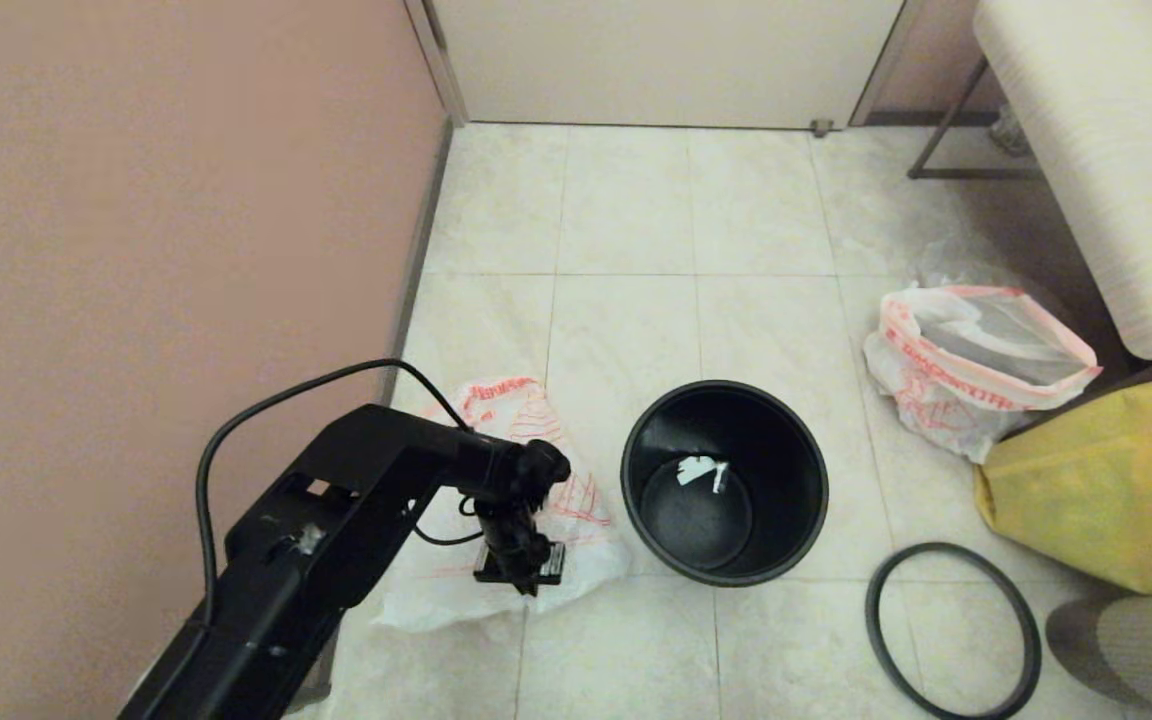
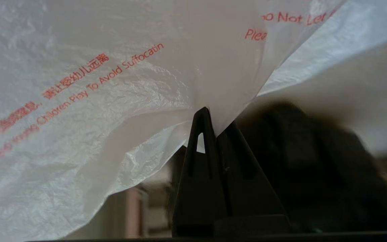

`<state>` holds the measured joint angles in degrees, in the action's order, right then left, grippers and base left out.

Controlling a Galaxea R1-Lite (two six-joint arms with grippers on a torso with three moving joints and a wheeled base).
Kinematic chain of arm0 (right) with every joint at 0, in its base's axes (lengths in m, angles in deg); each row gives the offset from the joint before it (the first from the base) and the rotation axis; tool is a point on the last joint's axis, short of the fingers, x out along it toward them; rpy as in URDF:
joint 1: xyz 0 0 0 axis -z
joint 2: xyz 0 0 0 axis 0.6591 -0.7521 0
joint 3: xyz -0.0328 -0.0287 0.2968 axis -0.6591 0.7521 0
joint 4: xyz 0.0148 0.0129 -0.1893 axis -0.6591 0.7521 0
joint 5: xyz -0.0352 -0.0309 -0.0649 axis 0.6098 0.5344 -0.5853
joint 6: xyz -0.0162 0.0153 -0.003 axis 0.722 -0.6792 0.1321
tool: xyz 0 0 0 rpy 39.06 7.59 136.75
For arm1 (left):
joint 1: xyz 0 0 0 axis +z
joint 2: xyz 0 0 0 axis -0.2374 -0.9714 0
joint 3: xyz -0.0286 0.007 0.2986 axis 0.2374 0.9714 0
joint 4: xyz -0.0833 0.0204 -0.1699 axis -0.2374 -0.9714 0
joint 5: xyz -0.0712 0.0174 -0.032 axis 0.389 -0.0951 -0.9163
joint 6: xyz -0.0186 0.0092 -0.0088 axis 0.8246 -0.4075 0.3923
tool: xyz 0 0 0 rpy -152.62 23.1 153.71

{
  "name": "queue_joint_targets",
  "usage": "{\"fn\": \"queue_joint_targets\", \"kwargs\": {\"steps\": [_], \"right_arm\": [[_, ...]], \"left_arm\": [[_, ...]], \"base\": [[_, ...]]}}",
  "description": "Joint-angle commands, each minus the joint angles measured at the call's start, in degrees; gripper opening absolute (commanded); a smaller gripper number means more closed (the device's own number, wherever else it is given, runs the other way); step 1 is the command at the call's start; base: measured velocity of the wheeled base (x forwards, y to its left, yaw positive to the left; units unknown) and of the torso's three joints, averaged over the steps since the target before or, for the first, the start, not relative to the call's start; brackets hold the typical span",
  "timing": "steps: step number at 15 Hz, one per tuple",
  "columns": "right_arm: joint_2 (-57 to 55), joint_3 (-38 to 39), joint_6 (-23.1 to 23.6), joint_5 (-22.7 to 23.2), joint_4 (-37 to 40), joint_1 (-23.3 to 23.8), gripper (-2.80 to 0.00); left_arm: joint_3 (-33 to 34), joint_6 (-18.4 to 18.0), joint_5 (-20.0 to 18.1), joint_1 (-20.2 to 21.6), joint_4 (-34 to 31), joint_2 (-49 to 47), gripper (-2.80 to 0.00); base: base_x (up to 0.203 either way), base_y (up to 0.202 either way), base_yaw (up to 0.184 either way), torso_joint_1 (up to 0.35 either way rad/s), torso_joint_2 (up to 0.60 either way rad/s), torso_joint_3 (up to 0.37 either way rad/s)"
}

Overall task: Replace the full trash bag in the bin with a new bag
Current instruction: Pick up a new trash bag

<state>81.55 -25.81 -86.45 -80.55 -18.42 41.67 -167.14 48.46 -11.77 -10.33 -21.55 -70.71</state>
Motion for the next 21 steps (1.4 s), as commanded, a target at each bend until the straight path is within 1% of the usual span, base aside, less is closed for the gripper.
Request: {"fn": "queue_joint_targets", "kwargs": {"steps": [1,4,5,7,8,10,13,14,16,19,21], "right_arm": [[0.0,0.0,0.0,0.0,0.0,0.0,-2.80],[-0.1,0.0,0.0,0.0,0.0,0.0,-2.80],[0.0,0.0,0.0,0.0,0.0,0.0,-2.80],[-0.1,0.0,0.0,0.0,0.0,0.0,-2.80],[-0.1,0.0,0.0,0.0,0.0,0.0,-2.80],[0.0,0.0,0.0,0.0,0.0,0.0,-2.80],[-0.1,0.0,0.0,0.0,0.0,0.0,-2.80],[0.0,0.0,0.0,0.0,0.0,0.0,-2.80],[0.0,0.0,0.0,0.0,0.0,0.0,-2.80],[-0.1,0.0,0.0,0.0,0.0,0.0,-2.80],[-0.1,0.0,0.0,0.0,0.0,0.0,-2.80]], "left_arm": [[0.0,0.2,-3.1,0.0,-1.6,2.4,-2.80],[0.0,0.4,-3.8,0.1,-2.5,2.9,-2.80],[0.0,1.3,-4.1,0.1,-3.0,3.6,-2.80],[1.0,2.6,-6.2,0.8,-3.5,5.4,-2.80],[1.5,3.6,-6.6,1.2,-3.4,5.8,-2.80],[1.8,6.9,-6.6,1.3,-3.4,6.2,-2.80],[4.3,7.3,-6.6,1.6,-3.4,9.1,-2.80],[4.9,7.8,-6.4,1.6,-3.5,9.9,-2.80],[7.4,10.2,-5.5,1.6,-4.2,11.9,-2.80],[12.9,11.0,-3.7,1.7,-5.1,14.9,-2.80],[15.1,12.2,-2.5,1.7,-5.1,16.8,-2.80]], "base": [[0.000,0.000,0.000,0.000,0.00,0.000],[0.000,0.000,0.000,0.000,0.00,0.000],[0.000,0.000,0.000,0.000,0.00,0.000],[0.000,0.000,0.000,0.000,0.00,0.000],[0.000,0.000,0.000,0.000,0.00,0.000],[0.000,0.000,0.000,0.000,0.00,0.000],[0.000,0.000,0.000,0.000,0.00,0.000],[0.000,0.000,0.000,0.000,0.00,0.000],[0.000,0.000,0.000,0.000,0.00,0.000],[0.000,0.000,0.000,0.000,0.00,0.000],[0.000,0.000,0.000,0.000,0.00,0.000]]}}
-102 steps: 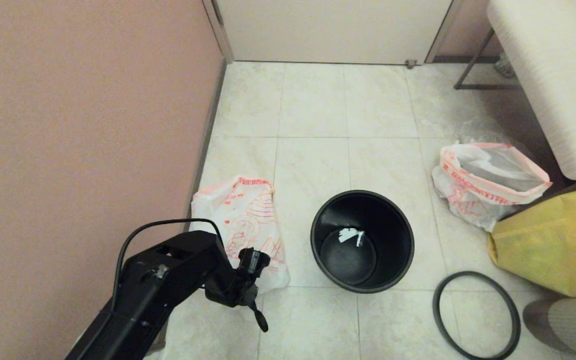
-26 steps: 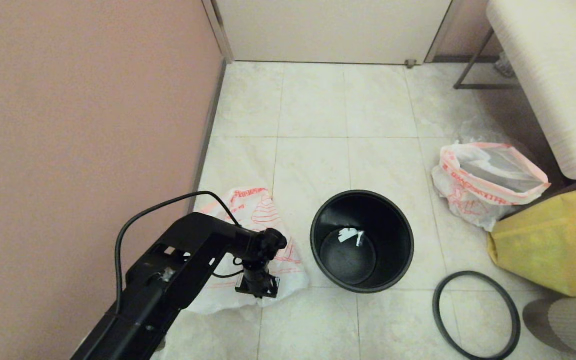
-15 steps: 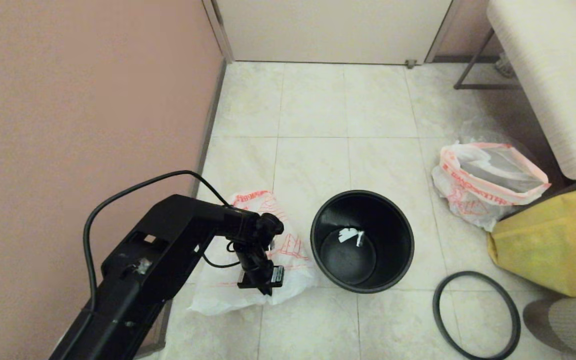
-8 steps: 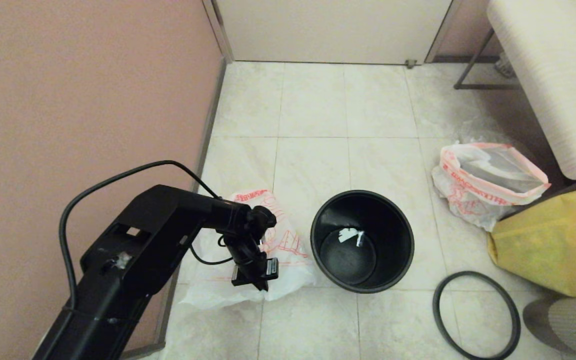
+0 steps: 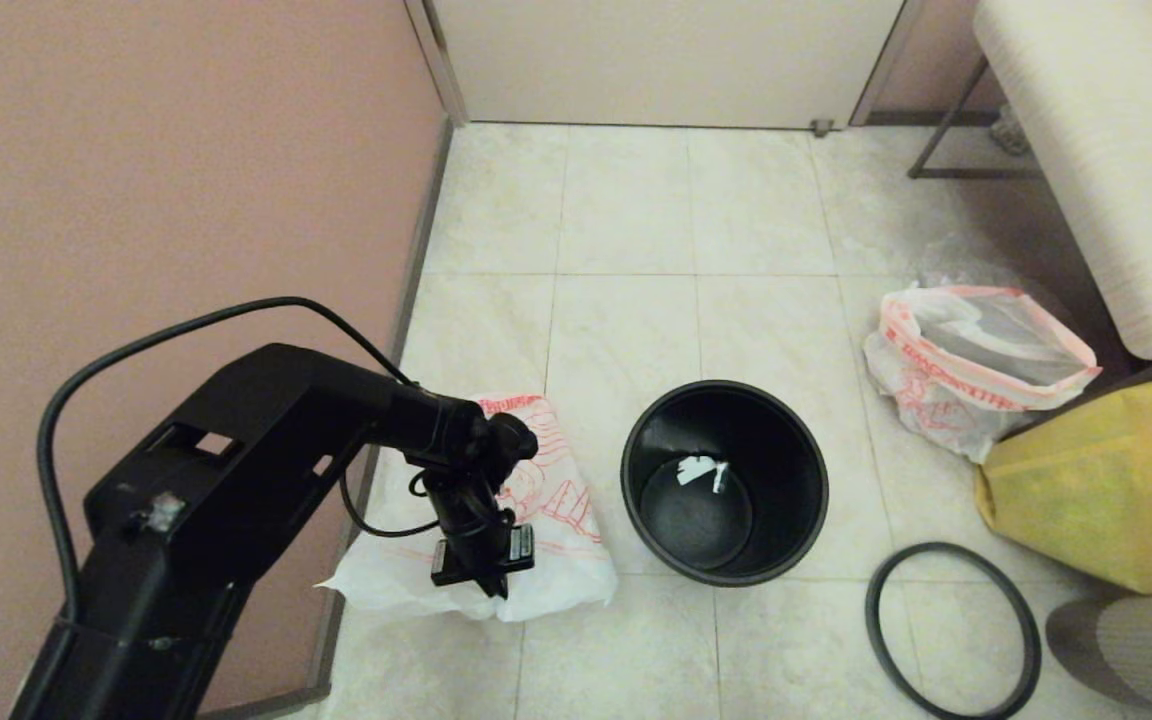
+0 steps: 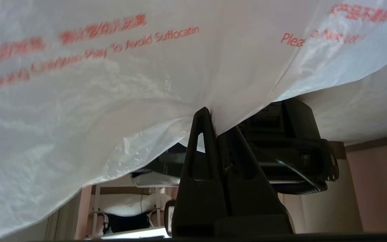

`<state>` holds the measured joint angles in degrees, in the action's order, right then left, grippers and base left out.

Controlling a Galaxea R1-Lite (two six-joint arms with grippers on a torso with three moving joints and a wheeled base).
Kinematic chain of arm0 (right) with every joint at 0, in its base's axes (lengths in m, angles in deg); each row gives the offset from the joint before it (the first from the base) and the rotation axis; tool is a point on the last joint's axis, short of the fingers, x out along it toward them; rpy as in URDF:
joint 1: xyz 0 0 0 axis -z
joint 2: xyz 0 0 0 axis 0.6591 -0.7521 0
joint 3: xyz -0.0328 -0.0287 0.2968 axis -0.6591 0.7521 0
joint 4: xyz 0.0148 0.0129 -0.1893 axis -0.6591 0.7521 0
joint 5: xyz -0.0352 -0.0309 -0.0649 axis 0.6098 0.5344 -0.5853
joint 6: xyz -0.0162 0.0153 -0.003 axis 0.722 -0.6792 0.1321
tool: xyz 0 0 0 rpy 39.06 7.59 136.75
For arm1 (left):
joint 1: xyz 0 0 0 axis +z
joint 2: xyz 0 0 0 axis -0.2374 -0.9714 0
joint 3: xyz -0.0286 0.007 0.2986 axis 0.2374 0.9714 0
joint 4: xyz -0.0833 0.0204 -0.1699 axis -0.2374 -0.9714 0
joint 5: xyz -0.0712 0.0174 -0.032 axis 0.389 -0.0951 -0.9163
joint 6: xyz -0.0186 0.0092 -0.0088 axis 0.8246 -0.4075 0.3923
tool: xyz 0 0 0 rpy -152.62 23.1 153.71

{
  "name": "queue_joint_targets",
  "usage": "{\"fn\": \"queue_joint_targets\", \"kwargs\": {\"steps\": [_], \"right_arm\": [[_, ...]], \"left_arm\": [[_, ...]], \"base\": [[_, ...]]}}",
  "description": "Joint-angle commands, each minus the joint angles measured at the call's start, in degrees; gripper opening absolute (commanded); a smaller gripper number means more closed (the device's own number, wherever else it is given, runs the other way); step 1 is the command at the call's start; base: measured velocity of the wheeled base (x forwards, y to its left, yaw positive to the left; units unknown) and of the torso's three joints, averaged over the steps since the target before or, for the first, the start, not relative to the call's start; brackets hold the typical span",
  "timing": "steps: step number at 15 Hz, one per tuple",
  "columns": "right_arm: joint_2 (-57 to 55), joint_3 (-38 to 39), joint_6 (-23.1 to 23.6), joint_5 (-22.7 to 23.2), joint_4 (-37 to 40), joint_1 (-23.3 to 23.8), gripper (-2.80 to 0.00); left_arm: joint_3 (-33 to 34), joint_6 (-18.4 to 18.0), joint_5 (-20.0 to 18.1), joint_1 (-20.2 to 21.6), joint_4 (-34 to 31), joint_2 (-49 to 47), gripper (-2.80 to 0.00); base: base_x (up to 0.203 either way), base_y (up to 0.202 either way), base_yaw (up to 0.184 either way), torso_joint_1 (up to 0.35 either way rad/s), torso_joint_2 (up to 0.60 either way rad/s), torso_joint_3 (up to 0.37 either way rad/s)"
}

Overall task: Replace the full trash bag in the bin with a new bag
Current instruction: Pick up a new trash bag

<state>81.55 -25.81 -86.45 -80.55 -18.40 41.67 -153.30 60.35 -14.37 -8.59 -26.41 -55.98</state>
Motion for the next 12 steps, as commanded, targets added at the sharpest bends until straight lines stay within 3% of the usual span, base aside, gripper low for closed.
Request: {"fn": "queue_joint_targets", "kwargs": {"steps": [1,12], "right_arm": [[0.0,0.0,0.0,0.0,-0.1,0.0,-2.80],[0.0,0.0,0.0,0.0,-0.1,0.0,-2.80]], "left_arm": [[2.4,0.6,0.3,0.0,-0.2,3.7,-2.80],[13.0,1.0,0.2,-0.1,-0.4,20.7,-2.80]], "base": [[0.000,0.000,0.000,0.000,0.00,0.000],[0.000,0.000,0.000,0.000,0.00,0.000]]}}
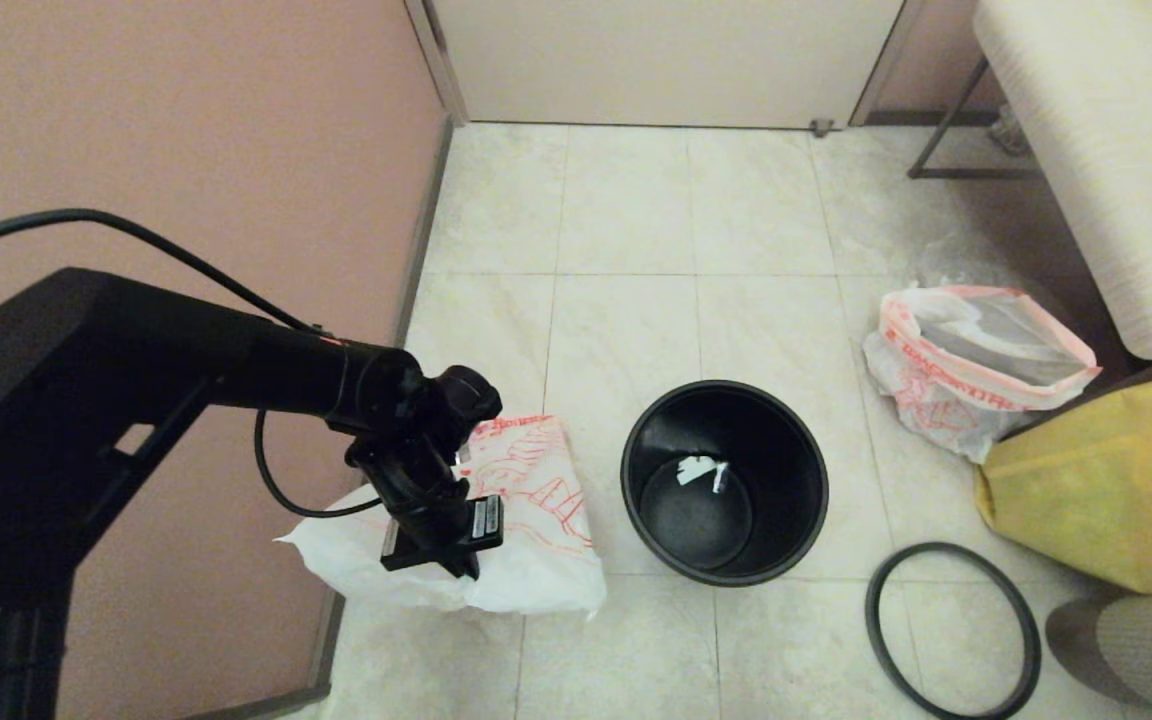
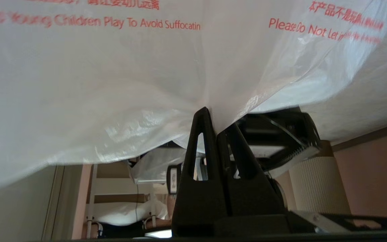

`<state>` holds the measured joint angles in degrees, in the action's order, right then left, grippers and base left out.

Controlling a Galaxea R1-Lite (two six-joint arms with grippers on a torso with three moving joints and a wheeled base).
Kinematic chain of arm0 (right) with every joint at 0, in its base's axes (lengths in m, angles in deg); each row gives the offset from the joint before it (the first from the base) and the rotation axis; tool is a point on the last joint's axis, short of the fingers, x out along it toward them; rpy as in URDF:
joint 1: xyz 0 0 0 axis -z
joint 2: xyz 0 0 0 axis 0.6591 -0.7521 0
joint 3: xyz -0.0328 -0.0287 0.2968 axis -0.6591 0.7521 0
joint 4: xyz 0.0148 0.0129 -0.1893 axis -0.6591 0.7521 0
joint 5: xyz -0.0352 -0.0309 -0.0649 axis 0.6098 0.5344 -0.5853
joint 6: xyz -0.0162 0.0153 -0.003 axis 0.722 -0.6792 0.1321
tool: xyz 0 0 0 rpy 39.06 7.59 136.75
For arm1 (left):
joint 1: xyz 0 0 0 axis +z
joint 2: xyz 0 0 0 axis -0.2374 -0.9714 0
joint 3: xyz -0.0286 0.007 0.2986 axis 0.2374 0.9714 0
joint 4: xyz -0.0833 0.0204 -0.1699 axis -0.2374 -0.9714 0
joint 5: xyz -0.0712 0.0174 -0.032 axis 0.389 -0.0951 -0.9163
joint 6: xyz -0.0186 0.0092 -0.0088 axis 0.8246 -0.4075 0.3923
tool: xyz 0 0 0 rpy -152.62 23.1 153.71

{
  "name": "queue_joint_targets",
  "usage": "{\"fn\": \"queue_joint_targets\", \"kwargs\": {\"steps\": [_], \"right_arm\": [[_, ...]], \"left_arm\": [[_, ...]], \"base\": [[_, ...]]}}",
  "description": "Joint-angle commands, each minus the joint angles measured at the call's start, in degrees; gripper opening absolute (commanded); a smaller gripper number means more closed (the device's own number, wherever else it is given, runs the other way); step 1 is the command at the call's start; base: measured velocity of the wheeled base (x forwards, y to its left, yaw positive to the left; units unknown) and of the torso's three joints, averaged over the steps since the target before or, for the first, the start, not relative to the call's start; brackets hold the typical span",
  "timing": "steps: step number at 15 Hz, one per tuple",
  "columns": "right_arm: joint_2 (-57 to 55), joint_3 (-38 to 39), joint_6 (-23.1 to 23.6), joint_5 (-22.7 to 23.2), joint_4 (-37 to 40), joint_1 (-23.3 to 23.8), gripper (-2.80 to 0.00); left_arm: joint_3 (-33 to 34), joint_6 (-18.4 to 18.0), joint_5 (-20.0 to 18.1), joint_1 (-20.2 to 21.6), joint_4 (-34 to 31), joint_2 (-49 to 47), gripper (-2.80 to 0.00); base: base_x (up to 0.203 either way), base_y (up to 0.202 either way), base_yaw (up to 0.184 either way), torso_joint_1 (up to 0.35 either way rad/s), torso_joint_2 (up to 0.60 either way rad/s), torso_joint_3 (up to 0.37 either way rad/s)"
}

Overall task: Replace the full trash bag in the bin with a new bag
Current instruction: Pick up a new trash bag, then put the new garbage bag on the trash can

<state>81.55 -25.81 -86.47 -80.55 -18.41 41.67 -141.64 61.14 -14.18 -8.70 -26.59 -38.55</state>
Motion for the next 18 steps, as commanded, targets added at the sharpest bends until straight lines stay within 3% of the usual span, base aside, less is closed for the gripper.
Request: {"fn": "queue_joint_targets", "kwargs": {"steps": [1,6,10,15,18], "right_arm": [[-0.1,0.0,0.0,0.0,0.0,0.0,-2.80],[0.0,0.0,0.0,0.0,0.0,0.0,-2.80],[0.0,0.0,0.0,0.0,0.0,0.0,-2.80],[0.0,0.0,0.0,0.0,0.0,0.0,-2.80],[-0.1,0.0,0.0,0.0,0.0,0.0,-2.80]], "left_arm": [[2.0,1.0,0.1,0.0,-0.2,4.2,-2.80],[6.8,2.2,0.2,0.0,-0.2,11.3,-2.80],[11.5,2.2,-1.9,-0.2,-0.2,18.8,-2.80],[12.0,2.5,-4.5,-2.8,-0.1,27.0,-2.80],[10.1,5.9,-4.7,-3.0,2.0,30.4,-2.80]], "base": [[0.000,0.000,0.000,0.000,0.00,0.000],[0.000,0.000,0.000,0.000,0.00,0.000],[0.000,0.000,0.000,0.000,0.00,0.000],[0.000,0.000,0.000,0.000,0.00,0.000],[0.000,0.000,0.000,0.000,0.00,0.000]]}}
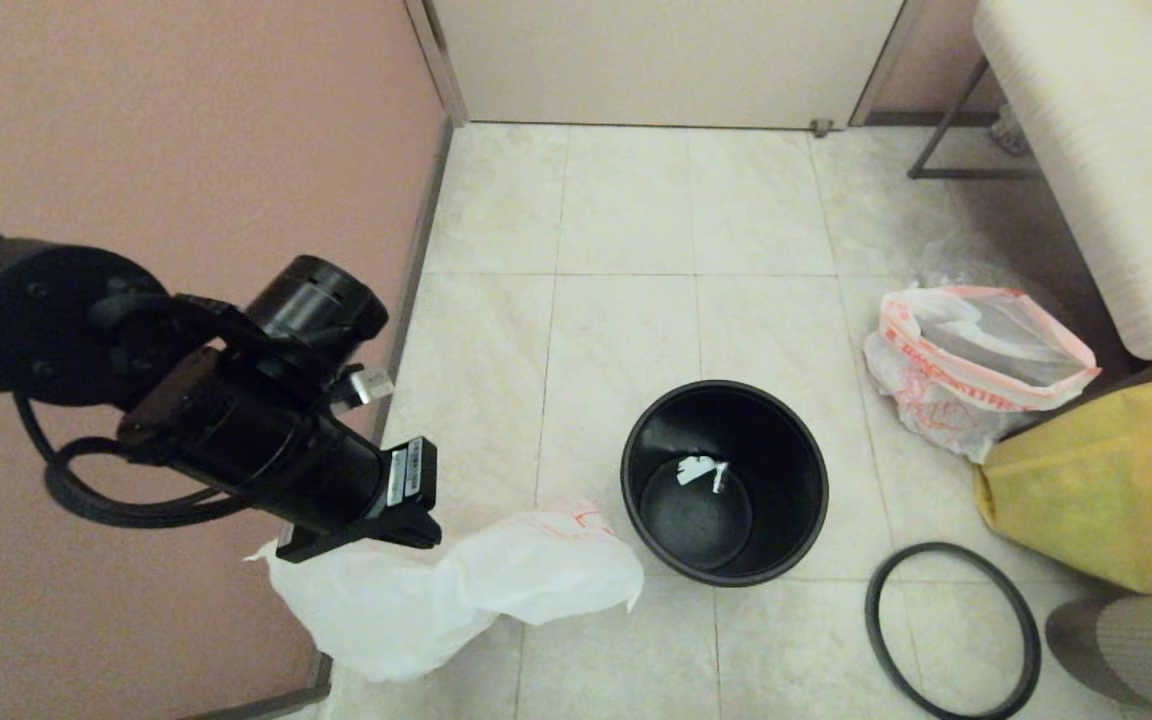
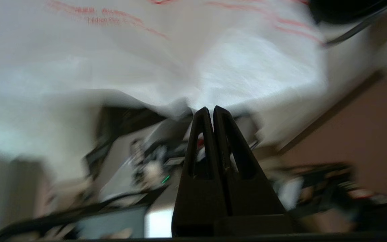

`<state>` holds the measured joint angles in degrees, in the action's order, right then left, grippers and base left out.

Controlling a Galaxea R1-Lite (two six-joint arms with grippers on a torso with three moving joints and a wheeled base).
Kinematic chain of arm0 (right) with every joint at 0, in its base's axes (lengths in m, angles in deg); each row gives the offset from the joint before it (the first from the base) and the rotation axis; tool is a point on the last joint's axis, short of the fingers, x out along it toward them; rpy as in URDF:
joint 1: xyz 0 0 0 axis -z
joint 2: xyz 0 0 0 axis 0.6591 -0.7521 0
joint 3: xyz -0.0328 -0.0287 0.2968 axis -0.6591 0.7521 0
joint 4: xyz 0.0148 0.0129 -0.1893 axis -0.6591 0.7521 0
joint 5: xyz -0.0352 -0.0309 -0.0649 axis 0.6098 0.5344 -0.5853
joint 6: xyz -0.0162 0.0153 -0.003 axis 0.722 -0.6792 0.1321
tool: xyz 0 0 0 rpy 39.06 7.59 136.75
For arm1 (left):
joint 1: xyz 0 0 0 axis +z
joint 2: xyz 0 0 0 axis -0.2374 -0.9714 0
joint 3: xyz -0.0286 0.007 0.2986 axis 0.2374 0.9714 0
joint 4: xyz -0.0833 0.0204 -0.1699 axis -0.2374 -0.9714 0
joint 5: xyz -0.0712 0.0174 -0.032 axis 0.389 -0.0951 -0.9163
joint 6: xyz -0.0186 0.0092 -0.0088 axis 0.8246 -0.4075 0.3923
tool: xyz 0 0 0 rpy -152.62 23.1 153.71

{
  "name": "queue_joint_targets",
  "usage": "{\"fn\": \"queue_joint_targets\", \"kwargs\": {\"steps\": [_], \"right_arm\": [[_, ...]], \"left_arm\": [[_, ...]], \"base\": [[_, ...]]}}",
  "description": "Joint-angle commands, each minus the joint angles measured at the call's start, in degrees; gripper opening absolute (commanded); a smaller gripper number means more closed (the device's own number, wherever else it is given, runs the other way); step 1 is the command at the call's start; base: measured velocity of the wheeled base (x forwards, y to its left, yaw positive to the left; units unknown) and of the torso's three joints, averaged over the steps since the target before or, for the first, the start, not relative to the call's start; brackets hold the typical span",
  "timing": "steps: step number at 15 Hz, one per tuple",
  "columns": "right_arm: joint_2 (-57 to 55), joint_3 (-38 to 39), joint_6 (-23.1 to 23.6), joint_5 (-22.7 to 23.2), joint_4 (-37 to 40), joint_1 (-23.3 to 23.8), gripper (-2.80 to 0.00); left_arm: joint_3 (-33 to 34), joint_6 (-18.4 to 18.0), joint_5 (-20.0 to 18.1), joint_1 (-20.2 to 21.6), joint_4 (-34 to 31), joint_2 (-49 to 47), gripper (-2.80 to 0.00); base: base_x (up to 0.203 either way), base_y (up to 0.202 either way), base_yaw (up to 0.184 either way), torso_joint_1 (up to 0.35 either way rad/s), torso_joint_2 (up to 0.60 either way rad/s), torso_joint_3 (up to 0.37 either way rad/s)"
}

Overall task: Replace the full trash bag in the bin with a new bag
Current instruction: Put the new garbage bag on the trash can

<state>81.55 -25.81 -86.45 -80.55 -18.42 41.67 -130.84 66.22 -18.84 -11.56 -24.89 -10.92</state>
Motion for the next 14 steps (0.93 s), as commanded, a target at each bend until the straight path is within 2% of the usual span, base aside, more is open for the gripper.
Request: {"fn": "queue_joint_targets", "kwargs": {"steps": [1,3,5,6,7,8,9,10,11,12,14], "right_arm": [[0.0,0.0,0.0,0.0,0.0,0.0,-2.80],[0.0,0.0,0.0,0.0,0.0,0.0,-2.80],[0.0,0.0,0.0,0.0,0.0,0.0,-2.80],[0.0,0.0,0.0,0.0,0.0,0.0,-2.80],[0.0,0.0,0.0,0.0,0.0,0.0,-2.80],[0.0,0.0,0.0,0.0,0.0,0.0,-2.80],[0.0,0.0,0.0,0.0,0.0,0.0,-2.80],[0.0,0.0,0.0,0.0,0.0,0.0,-2.80],[0.0,0.0,0.0,0.0,0.0,0.0,-2.80],[0.0,0.0,0.0,0.0,0.0,0.0,-2.80],[0.0,0.0,0.0,0.0,0.0,0.0,-2.80]], "left_arm": [[-0.8,1.5,-0.1,-0.2,1.0,3.9,-2.80],[-1.4,3.1,-0.1,-1.1,1.7,5.6,-2.80],[-0.9,3.2,1.0,-2.2,1.7,3.8,-2.80],[-0.7,3.2,2.7,-2.4,1.7,0.7,-2.80],[0.2,3.4,7.6,-3.5,1.7,-2.0,-2.80],[2.8,3.4,11.3,-5.9,1.7,-2.9,-2.80],[5.7,2.7,12.2,-9.0,1.7,-2.8,-2.80],[9.3,0.2,12.8,-12.3,1.4,-2.9,0.00],[13.0,-3.3,14.3,-15.1,1.4,-2.9,0.00],[16.4,-6.0,17.8,-18.3,1.8,-2.8,0.00],[21.7,-10.3,21.9,-23.5,2.6,-1.8,0.00]], "base": [[0.000,0.000,0.000,0.000,0.00,0.000],[0.000,0.000,0.000,0.000,0.00,0.000],[0.000,0.000,0.000,0.000,0.00,0.000],[0.000,0.000,0.000,0.000,0.00,0.000],[0.000,0.000,0.000,0.000,0.00,0.000],[0.000,0.000,0.000,0.000,0.00,0.000],[0.000,0.000,0.000,0.000,0.00,0.000],[0.000,0.000,0.000,0.000,0.00,0.000],[0.000,0.000,0.000,0.000,0.00,0.000],[0.000,0.000,0.000,0.000,0.00,0.000],[0.000,0.000,0.000,0.000,0.00,0.000]]}}
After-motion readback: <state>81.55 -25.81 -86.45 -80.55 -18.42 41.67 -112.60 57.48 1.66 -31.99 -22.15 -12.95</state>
